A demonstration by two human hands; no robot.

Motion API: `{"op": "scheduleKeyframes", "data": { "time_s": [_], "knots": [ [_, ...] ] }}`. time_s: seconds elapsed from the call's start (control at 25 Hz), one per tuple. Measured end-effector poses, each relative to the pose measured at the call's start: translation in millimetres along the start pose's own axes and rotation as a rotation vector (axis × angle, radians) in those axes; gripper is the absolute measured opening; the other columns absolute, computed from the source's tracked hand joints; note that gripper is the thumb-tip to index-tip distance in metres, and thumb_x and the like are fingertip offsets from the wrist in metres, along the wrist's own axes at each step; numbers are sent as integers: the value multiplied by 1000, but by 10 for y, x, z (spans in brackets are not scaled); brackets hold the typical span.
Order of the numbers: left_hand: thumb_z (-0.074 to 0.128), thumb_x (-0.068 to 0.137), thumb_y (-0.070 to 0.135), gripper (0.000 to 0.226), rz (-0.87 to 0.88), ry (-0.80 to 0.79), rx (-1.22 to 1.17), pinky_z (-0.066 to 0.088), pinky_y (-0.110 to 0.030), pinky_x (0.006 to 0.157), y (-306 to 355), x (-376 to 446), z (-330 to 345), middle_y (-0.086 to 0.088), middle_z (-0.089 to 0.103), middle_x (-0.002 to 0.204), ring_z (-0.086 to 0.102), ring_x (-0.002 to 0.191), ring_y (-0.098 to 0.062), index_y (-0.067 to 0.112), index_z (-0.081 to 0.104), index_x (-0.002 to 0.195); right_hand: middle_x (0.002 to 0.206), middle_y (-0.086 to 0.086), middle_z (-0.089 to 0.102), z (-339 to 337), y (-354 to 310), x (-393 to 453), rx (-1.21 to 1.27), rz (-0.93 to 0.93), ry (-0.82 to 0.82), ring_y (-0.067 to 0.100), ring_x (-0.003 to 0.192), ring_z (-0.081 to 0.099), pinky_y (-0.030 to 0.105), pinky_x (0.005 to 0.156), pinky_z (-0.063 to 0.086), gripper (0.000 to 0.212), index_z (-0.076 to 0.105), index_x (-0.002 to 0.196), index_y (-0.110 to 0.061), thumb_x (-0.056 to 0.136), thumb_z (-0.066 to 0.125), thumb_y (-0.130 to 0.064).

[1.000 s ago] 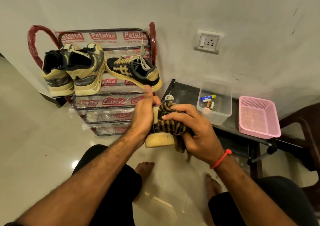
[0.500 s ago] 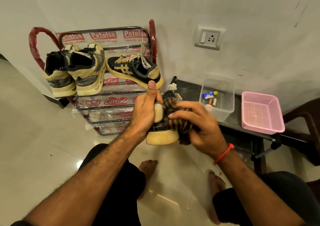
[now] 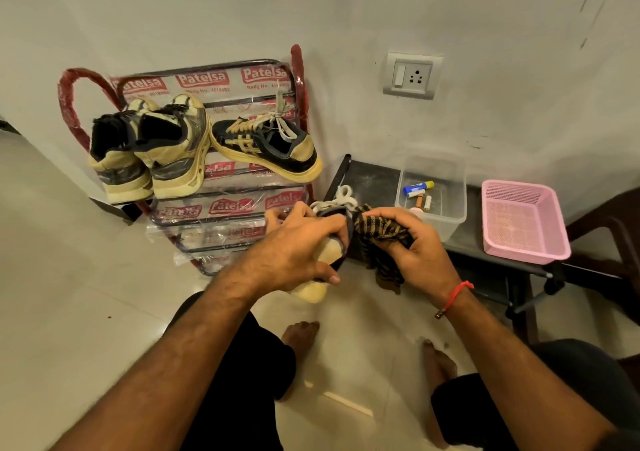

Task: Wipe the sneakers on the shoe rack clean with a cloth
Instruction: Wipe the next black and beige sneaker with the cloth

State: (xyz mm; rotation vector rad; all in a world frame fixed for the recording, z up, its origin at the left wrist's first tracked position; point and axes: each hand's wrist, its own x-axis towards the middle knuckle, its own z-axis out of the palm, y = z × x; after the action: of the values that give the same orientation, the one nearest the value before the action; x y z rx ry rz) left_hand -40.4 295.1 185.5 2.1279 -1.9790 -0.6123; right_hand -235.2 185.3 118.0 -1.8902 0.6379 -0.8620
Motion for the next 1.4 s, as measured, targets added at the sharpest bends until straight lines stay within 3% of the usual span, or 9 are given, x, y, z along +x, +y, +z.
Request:
{"op": "scheduleKeyframes", "data": {
  "time_s": [0.2,0.44,0.56,0.64,0.84,0.96,1.08,1.28,1.4],
  "knots": [
    [80,81,15,49,230,147,172,55,-51,90,-235,54,217,12,58,129,38,130,-18,38,48,110,119,-2,64,23,-224,-38,-114,-164,75,8,118,56,24,103,44,39,66,120,-14,87,62,6],
    [85,74,10,46,425,354,296,61,-37,63,-192,39,415,4,65,118,47,124,-23,24,58,109,129,10,60,-146,-26,77,-568,-235,190,26,120,51,28,112,35,53,68,121,-13,76,47,2],
    [82,79,11,45,444,383,147,60,-39,72,-199,3,374,9,58,118,46,122,-17,28,52,107,119,6,64,-514,109,150,-435,-12,442,22,113,59,37,104,46,52,68,117,-14,75,58,15],
    [80,83,15,43,274,403,-148,54,-36,85,-158,4,304,12,54,117,49,115,-8,38,50,104,116,6,65,-500,31,120,-313,-9,522,19,110,61,26,98,49,46,66,118,-12,79,65,13],
    [73,89,1,33,-5,545,-988,57,-32,81,-66,13,174,4,64,108,67,97,-7,25,55,104,126,4,60,-157,-303,78,-101,-94,385,18,123,55,34,103,49,44,61,128,-10,87,63,7],
    [70,84,20,13,-73,620,-1201,54,-36,72,-105,27,167,7,64,87,64,82,-13,30,61,86,134,7,55,85,-527,30,-154,-216,156,18,131,47,35,112,40,50,59,132,-9,84,60,7],
    [73,81,50,30,-89,696,-1107,50,-40,65,-118,27,177,-2,59,75,55,72,-18,25,58,75,140,10,50,307,-549,-46,-400,-456,-130,25,131,46,34,113,36,50,59,136,-15,87,53,-3],
    [79,83,48,41,-132,787,-959,54,-48,62,-125,43,169,-6,59,70,59,69,-24,17,54,75,135,12,57,-172,-122,167,-506,-95,181,26,128,49,51,108,42,55,61,131,-16,81,56,5],
    [76,87,36,32,-152,822,-929,51,-41,64,-166,88,178,4,57,67,55,68,-17,18,53,74,132,14,57,291,-430,-28,-429,-303,18,26,125,51,40,112,40,48,62,129,-10,82,55,1]
  ]
}}
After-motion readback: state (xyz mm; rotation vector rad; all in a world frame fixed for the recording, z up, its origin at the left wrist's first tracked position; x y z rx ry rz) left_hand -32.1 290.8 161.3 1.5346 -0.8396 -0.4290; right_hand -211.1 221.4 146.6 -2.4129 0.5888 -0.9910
